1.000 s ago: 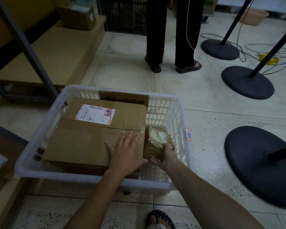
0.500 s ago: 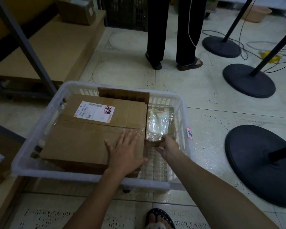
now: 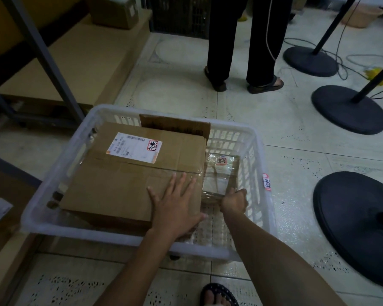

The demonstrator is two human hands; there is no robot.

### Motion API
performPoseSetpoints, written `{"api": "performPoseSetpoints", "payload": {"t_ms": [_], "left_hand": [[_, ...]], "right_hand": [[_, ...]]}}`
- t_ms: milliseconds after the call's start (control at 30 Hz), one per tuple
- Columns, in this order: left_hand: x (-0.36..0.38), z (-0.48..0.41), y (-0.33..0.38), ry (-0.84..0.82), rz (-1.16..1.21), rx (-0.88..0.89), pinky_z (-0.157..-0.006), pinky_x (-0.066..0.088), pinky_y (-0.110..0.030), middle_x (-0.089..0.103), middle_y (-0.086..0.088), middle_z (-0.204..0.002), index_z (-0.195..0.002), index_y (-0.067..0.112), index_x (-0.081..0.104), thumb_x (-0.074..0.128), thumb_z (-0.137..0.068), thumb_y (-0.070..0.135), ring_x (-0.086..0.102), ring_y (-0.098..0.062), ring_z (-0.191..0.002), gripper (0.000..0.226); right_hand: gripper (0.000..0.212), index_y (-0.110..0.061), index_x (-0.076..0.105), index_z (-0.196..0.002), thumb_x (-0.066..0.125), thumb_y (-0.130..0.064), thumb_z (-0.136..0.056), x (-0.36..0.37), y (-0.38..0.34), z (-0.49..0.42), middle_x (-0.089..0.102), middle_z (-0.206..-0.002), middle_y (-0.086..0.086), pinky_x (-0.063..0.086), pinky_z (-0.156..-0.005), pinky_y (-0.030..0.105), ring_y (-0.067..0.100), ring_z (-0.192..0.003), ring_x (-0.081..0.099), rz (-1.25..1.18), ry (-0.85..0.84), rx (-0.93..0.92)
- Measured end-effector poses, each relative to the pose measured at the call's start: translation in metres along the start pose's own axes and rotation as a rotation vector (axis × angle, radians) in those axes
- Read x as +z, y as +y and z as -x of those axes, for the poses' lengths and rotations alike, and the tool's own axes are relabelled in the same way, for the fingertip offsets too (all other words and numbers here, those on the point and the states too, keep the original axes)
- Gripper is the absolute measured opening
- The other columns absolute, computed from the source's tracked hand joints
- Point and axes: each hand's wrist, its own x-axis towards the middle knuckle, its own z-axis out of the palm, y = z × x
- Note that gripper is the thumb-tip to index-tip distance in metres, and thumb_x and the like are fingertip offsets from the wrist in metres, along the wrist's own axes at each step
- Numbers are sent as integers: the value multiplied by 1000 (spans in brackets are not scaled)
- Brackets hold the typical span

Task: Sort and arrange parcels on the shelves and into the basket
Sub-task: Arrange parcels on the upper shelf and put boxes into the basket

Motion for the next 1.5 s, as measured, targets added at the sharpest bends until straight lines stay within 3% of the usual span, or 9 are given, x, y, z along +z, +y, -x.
{"api": "performPoseSetpoints", "payload": {"t_ms": [200, 300, 400, 467, 567, 833, 1067, 1233, 1500], "left_hand": [[1, 1, 2, 0, 24, -17, -100, -13, -70, -18, 7, -155, -143, 37, -11, 39, -74, 75, -22, -14, -140, 93], [-2, 1, 3, -9, 19, -23, -100, -13, -69, -20, 7, -154, -143, 37, -12, 39, -75, 75, -23, -15, -140, 93], [-4, 2, 4, -15, 27, -22, -100, -13, -69, -21, 7, -154, -143, 36, -12, 39, -76, 74, -24, -15, -139, 92], [-5, 2, 4, -9, 29, -18, -100, -14, -69, -22, 7, -154, -143, 36, -11, 39, -76, 74, -25, -15, -139, 92], [-2, 2, 1, -6, 26, -17, -100, -15, -69, -22, 8, -154, -143, 37, -11, 38, -75, 75, -25, -14, -139, 92], [-5, 4, 3, -8, 17, -22, -101, -13, -69, -22, 7, -153, -143, 36, -11, 37, -74, 75, -25, -14, -139, 93], [-1, 2, 3, 17, 4, -18, -100, -15, -69, -21, 8, -154, -144, 35, -10, 44, -77, 68, -25, -12, -139, 92], [1, 3, 4, 16, -6, -24, -100, -11, -71, -19, 10, -154, -144, 36, -11, 43, -75, 69, -23, -12, -140, 93], [-3, 1, 4, 11, 4, -31, -100, -14, -69, -20, 9, -154, -143, 36, -12, 42, -76, 69, -25, -12, -139, 92]], "right_hand": [[26, -1, 48, -115, 39, -4, -92, -4, 8, -3, 59, -108, 22, 50, -80, 44, 36, -94, 58, 170, 64, -99], [30, -5, 46, -121, 47, -4, -91, 1, -5, 4, 59, -113, 18, 45, -74, 34, 30, -95, 57, 323, 116, -507], [65, -17, 22, -145, 54, -13, -89, 13, -24, 0, 24, -151, 18, 34, -106, 52, 38, -134, 32, 700, 68, -845], [82, -27, -2, -149, 55, -28, -91, 13, -31, -14, -9, -158, 13, 8, -112, 61, 42, -144, -2, 943, -36, -831], [98, -27, -13, -148, 62, -35, -86, 14, -31, -30, -24, -155, 14, 5, -113, 59, 41, -141, -19, 1011, -191, -784], [103, -25, 2, -150, 67, -54, -75, 0, -50, -32, -1, -157, 13, 36, -106, 57, 47, -141, -4, 1155, -210, -861], [128, -15, -22, -145, 55, -78, -65, 19, -40, -43, -21, -154, 22, 12, -101, 77, 49, -141, -6, 1457, -62, -1068], [137, -10, -39, -131, 67, -66, -65, 24, -16, -53, -35, -143, 26, 7, -97, 79, 53, -136, -18, 1577, -104, -1098], [115, -15, -22, -145, 66, -48, -79, 12, -28, -56, -15, -155, 22, 13, -103, 72, 46, -141, -9, 1471, -169, -1190]]}}
